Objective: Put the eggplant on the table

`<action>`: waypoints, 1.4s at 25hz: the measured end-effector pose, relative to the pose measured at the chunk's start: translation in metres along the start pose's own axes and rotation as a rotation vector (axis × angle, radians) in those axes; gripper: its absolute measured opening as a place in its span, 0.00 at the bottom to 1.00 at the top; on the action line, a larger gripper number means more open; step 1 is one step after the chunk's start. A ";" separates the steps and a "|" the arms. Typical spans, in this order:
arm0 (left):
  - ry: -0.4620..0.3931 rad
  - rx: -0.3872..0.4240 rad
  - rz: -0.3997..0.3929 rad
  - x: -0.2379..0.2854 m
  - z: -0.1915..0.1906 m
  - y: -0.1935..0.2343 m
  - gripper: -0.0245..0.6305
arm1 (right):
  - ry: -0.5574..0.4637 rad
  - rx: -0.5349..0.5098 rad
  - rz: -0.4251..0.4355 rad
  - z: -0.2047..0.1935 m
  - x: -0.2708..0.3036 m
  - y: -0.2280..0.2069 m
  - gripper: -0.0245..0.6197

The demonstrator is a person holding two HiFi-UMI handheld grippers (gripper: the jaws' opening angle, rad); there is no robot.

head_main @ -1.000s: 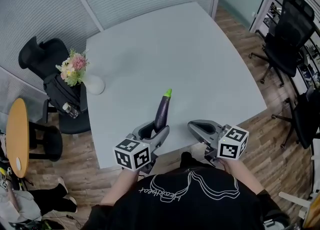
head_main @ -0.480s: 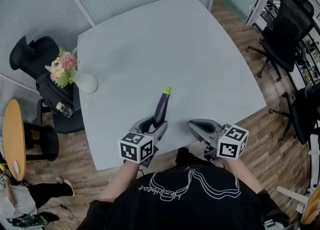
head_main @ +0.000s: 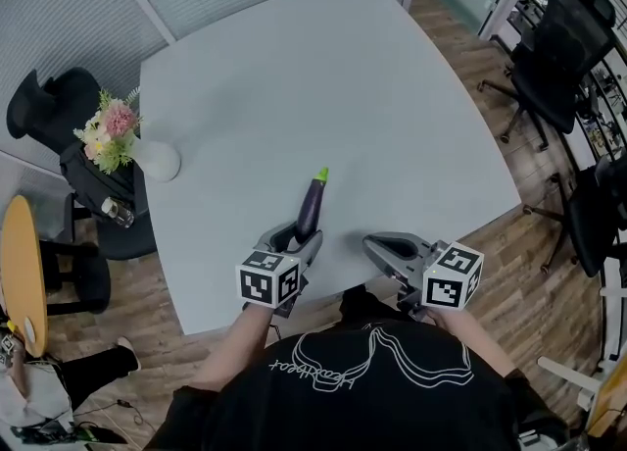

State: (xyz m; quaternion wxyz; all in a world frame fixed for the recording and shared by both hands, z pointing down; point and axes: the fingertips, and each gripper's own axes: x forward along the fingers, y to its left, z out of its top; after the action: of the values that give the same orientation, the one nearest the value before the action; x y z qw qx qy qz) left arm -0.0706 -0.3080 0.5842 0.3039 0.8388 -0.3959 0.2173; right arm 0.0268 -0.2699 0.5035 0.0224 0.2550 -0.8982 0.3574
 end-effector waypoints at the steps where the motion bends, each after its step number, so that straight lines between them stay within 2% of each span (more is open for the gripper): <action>1: 0.009 -0.002 0.002 0.004 -0.003 0.001 0.37 | 0.004 0.003 -0.004 -0.001 -0.001 -0.002 0.05; 8: 0.089 0.018 0.029 0.022 -0.024 0.015 0.37 | 0.007 0.046 -0.018 -0.006 -0.001 -0.016 0.05; 17: 0.136 0.039 0.098 0.038 -0.038 0.030 0.37 | 0.002 0.073 -0.041 -0.010 -0.009 -0.031 0.05; 22: 0.166 0.089 0.130 0.045 -0.044 0.029 0.37 | -0.018 0.095 -0.042 -0.009 -0.016 -0.035 0.05; 32: 0.156 0.144 0.184 0.043 -0.045 0.035 0.37 | -0.022 0.096 -0.039 -0.013 -0.012 -0.028 0.05; 35: 0.138 0.137 0.181 0.042 -0.044 0.035 0.39 | -0.020 0.093 -0.036 -0.014 -0.012 -0.025 0.05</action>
State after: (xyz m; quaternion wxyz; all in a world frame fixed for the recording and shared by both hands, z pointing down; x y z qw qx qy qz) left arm -0.0791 -0.3176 0.6533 0.2514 0.8015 -0.4324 0.3278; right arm 0.0471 -0.2709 0.5270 0.0080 0.2755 -0.8760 0.3957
